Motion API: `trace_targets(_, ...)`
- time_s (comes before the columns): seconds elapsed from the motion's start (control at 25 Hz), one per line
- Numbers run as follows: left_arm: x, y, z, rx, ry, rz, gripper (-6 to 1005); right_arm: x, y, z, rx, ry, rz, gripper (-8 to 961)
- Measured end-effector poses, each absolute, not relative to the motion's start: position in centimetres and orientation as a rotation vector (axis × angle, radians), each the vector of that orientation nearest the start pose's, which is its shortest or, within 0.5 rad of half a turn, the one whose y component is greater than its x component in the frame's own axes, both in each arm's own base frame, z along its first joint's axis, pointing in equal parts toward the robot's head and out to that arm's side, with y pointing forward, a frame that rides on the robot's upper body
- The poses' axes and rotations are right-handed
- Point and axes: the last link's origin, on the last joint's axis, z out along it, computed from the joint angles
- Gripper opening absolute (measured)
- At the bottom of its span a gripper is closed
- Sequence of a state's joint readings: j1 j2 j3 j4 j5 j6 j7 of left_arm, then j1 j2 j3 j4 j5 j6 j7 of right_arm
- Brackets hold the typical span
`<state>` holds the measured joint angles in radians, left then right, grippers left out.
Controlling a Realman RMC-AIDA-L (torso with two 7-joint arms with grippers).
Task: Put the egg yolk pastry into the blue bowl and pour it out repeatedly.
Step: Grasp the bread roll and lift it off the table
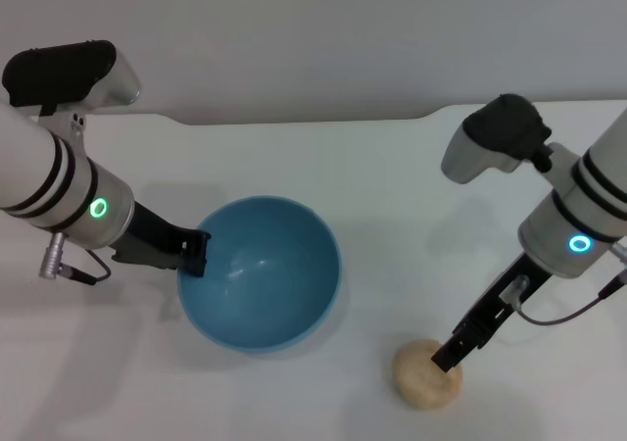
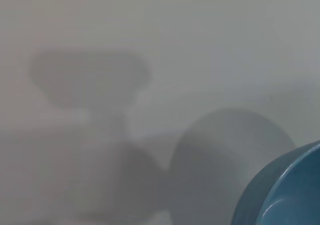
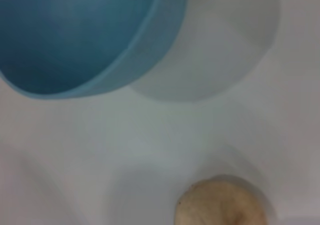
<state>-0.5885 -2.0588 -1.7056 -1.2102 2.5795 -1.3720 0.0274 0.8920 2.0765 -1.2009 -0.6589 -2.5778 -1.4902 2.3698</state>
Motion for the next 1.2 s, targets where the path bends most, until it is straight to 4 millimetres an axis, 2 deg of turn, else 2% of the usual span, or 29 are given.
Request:
trace_targets(0.44, -20.2, 36.9, -1.6, -2.145, -1.557, 0.276, 17, 21.4, 35.4, -8.2, -2.822, 1.124, -0.678, 459)
trace_targets(1.04, -20.2, 36.9, -1.7, -2.143, -1.564, 0.275, 17, 21.9, 36.0, -8.4, -2.797, 1.013, -0.682, 376)
trace_targets(1.2, -20.2, 36.9, -1.7, -2.143, -1.565, 0.278, 18, 21.8, 35.9, -8.0, -2.832, 0.962, -0.691, 226)
